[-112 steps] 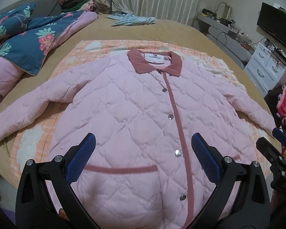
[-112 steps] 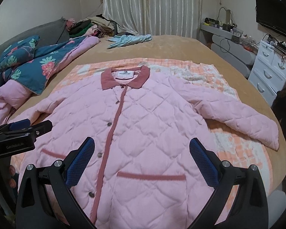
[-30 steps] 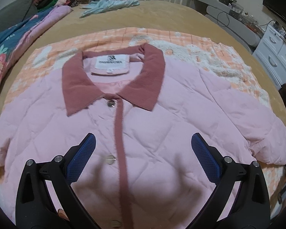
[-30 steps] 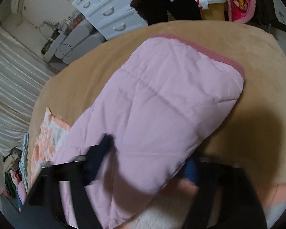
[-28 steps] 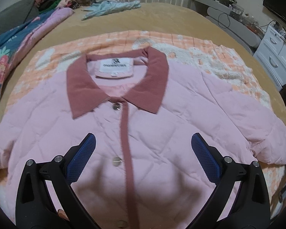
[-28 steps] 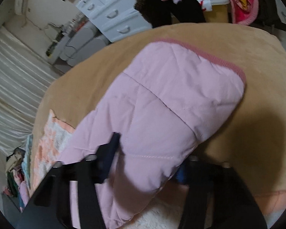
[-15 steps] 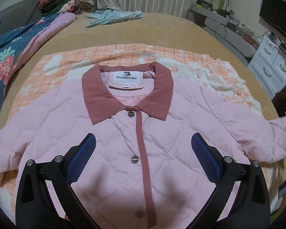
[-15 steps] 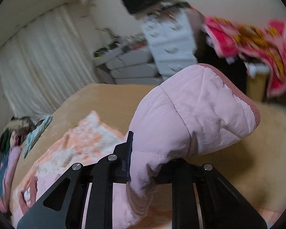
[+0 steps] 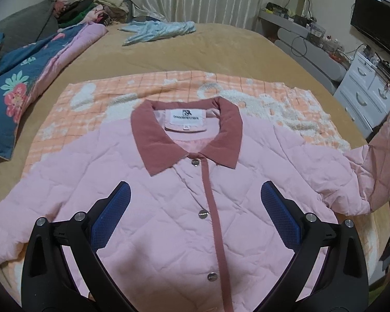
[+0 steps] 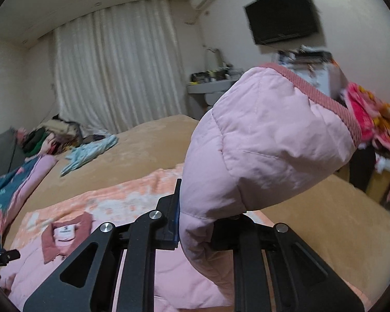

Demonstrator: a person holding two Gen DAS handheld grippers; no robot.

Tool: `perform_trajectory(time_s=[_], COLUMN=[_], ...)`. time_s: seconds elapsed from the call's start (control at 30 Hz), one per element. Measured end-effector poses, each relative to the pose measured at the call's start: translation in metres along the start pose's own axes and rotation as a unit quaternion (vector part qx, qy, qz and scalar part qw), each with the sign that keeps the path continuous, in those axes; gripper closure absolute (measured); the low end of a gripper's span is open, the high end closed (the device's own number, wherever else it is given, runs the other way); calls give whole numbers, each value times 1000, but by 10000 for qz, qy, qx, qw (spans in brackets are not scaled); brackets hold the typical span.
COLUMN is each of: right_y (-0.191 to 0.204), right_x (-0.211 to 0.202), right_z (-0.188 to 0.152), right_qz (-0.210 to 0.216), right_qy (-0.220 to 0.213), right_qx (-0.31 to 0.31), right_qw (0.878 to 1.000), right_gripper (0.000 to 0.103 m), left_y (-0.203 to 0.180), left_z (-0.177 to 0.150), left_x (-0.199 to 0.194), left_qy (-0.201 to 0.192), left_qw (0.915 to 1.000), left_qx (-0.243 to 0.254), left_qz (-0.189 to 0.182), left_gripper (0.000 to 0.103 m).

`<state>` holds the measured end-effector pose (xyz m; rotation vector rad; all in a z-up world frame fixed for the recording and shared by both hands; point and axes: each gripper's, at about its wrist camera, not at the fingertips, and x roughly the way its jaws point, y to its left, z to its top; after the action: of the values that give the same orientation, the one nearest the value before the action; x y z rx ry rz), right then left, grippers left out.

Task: Fold large clothes
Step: 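Lift the sleeve with the right tool, fold it across the jacket front, release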

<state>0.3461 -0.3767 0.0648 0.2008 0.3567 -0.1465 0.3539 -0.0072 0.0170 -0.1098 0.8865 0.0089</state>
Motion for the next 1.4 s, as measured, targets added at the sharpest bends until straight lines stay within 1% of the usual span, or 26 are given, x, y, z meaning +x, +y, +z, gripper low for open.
perform_trajectory(time_s=[0.3,0.43,0.6,0.83,1.03,1.13,1.4], right_y=[73,94,124,163,192,208,238], right_x=[-18,-24,-31,-31,-29,-27,-21], right_z=[26,31,33,26,12,4,-21], right_qz=[356,532,744,997,1230,1342,1601], right_qy=[-198,-231,-274,-233,-159,-100,97], right_qx=[-589,-749,-956,-1189,-1378,-1483,-1754], right_qw=[9974,9955,9923,9876,9827,9797,9713], right_gripper=[88,88,88,88,88,88,88], left_y=[17,27,51,84,111,124,146], left_z=[13,15,15,13,7,3,-5], left_x=[-30,-41,-46,-50,-50,-48,-42], left_qy=[-264,-360,-404,-432,-411,-400,-386], left_qw=[9996,9992,9986,9978,9960,9941,9916], left_qx=[-53,-75,-268,-476,-753,-934,-1142], left_qz=[-109,-178,-200,-147,-253,-378,-457], left_gripper=[9,9,9,9,9,9,9])
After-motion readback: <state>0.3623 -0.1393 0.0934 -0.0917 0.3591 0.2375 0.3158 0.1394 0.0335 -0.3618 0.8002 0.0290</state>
